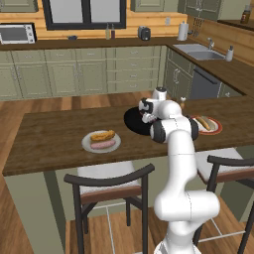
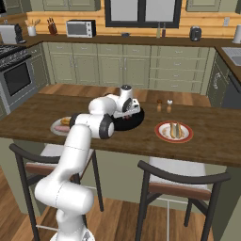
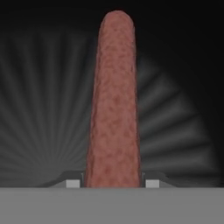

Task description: Place one bun and one sausage from the bowl on each plate.

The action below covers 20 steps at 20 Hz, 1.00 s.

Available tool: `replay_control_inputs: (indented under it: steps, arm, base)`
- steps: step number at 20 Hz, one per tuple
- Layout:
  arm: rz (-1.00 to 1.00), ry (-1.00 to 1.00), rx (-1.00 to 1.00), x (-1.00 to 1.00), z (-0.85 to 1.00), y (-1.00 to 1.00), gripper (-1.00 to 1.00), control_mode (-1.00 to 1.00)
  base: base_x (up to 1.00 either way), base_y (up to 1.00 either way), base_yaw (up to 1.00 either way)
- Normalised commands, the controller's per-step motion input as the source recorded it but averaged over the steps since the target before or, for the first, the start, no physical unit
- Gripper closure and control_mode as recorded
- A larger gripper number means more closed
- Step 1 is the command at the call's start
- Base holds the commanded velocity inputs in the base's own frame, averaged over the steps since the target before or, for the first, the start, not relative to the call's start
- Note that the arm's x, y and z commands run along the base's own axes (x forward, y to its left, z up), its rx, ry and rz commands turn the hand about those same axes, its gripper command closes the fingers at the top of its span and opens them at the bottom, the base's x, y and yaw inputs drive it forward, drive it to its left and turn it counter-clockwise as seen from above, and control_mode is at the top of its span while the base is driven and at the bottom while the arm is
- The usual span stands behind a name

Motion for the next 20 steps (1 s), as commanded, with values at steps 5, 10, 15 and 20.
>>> replay_control_inputs:
  steps: [5,10,15,20]
  arm:
    - [0.00,0.00,0.00,0.00,0.00,0.00,1.00,-1.00]
    - [0.01,0.00,-0.06,-0.33,0.31,0.00,1.00,-1.00]
    - [0.07,0.00,-0.12,-0.97,0.79,0.00,1.00,-1.00]
    - [0.09,-0.01,-0.13,-1.00,0.64,0.00,1.00,-1.00]
  base:
    - [0.00,0.00,0.00]
    - [0.00,0.00,0.00]
    - [0.00,0.00,0.00]
    - [0.00,0.00,0.00]
